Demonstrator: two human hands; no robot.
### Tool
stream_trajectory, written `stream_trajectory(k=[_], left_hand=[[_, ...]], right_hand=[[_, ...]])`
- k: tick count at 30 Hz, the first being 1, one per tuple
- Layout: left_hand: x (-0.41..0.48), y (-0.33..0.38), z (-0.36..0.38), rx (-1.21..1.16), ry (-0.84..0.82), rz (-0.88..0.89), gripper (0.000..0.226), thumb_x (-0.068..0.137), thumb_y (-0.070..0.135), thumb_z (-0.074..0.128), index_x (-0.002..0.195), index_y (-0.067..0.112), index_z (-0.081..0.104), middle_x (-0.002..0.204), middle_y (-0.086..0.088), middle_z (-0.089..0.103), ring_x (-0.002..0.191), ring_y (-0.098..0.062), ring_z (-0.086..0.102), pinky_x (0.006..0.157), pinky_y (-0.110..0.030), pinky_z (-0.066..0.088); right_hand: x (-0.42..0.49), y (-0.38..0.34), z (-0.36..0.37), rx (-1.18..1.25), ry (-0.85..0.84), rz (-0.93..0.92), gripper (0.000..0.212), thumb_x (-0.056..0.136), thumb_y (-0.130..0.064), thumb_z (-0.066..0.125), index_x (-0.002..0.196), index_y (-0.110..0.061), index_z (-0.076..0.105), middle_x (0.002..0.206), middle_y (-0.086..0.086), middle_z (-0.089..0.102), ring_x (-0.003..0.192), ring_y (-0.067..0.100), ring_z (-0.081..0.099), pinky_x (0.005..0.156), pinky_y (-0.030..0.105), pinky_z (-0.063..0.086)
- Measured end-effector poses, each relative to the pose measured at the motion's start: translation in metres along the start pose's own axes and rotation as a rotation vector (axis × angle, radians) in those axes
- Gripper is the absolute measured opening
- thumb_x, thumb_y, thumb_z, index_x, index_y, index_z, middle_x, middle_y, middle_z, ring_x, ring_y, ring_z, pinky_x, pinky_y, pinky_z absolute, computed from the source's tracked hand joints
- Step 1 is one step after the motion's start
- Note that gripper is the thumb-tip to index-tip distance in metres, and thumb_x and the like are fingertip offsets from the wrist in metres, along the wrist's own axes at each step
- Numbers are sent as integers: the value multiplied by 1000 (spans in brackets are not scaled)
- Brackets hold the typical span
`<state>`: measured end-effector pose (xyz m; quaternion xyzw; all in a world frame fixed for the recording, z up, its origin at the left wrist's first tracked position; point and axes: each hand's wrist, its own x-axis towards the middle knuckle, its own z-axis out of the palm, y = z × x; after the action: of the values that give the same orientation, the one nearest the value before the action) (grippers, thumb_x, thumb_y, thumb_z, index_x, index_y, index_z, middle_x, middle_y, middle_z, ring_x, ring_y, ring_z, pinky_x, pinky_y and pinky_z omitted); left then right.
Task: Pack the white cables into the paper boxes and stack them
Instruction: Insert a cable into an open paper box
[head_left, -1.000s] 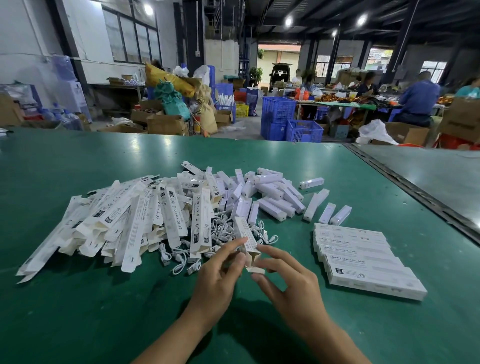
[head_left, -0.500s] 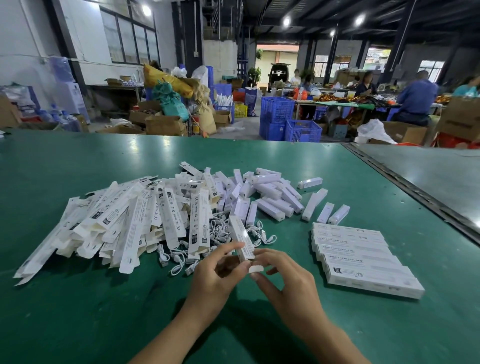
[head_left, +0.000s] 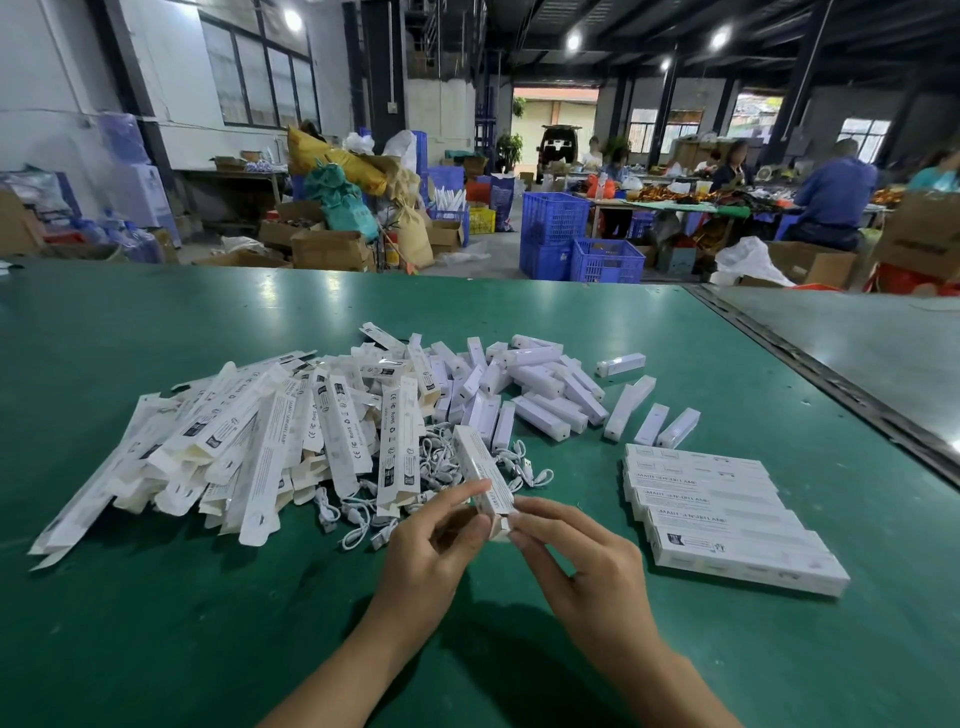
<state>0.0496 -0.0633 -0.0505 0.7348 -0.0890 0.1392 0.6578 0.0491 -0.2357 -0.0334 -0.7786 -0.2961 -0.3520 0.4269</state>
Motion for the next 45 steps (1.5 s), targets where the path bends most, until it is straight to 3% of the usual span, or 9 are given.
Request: stream_trajectory(k=[7, 16, 24, 28, 32, 37, 39, 42, 45], left_hand=[[-1, 0, -2, 59, -41, 16, 40, 77, 65, 66, 114, 53, 67, 99, 11, 74, 96, -10, 69, 84, -23, 54], [-4, 7, -4, 133, -119, 30, 37, 78, 60, 63, 115, 54, 64, 89, 23, 70, 85, 1, 65, 76, -11, 46], [-3, 9, -10, 114, -218, 7, 31, 88, 33, 64, 114, 48, 66, 91, 9, 71, 86, -8, 64, 81, -21, 49], [-2, 6, -10, 95, -226, 23, 31, 87, 45, 63, 119, 46, 65, 93, -3, 68, 88, -25, 61, 82, -31, 49], [-2, 4, -10, 114, -198, 40, 52, 74, 71, 68, 121, 50, 63, 99, 12, 69, 92, -6, 64, 84, -21, 51], [-1, 2, -4, 160, -190, 43, 48, 75, 76, 64, 118, 54, 61, 108, 16, 72, 101, -8, 69, 90, -33, 54], [-2, 3, -4, 178, -218, 54, 41, 80, 70, 61, 118, 55, 59, 103, 14, 72, 93, -7, 69, 85, -29, 55], [-4, 4, -2, 184, -255, 70, 33, 86, 66, 56, 117, 55, 57, 76, 7, 68, 63, -1, 60, 64, -18, 49], [-1, 6, -2, 174, -257, 54, 39, 85, 70, 57, 121, 56, 57, 102, 15, 71, 90, -1, 68, 77, -17, 52]], right_hand=[[2, 1, -4, 34, 1, 30, 6, 81, -12, 74, 86, -11, 77, 95, -5, 73, 89, 0, 68, 77, 19, 55], [2, 3, -7, 162, -30, 180, 9, 74, -17, 79, 81, -11, 74, 83, -9, 71, 73, 7, 67, 68, 23, 56], [3, 0, -9, 340, -126, 396, 7, 70, -29, 80, 75, -29, 75, 81, -6, 70, 70, 10, 67, 67, 18, 52], [2, -5, -1, 488, -130, 644, 25, 70, -27, 82, 85, -15, 65, 80, 5, 68, 70, 24, 69, 64, 32, 57], [8, -8, -5, 628, -156, 775, 41, 67, -30, 81, 90, -3, 60, 83, 9, 66, 64, 22, 68, 59, 25, 53], [7, -14, -1, 916, -312, 1054, 49, 81, -41, 67, 103, 2, 59, 85, 13, 66, 65, 24, 64, 55, 27, 52], [7, -15, -1, 991, -410, 1126, 50, 85, -46, 63, 105, -1, 60, 81, 12, 66, 61, 25, 64, 52, 26, 51], [5, -17, 1, 1075, -529, 1123, 38, 86, -47, 66, 92, -10, 68, 80, 11, 67, 63, 24, 68, 55, 24, 52], [4, -17, 2, 1132, -520, 1115, 31, 87, -44, 66, 86, -14, 71, 81, 12, 68, 68, 23, 68, 61, 25, 54]])
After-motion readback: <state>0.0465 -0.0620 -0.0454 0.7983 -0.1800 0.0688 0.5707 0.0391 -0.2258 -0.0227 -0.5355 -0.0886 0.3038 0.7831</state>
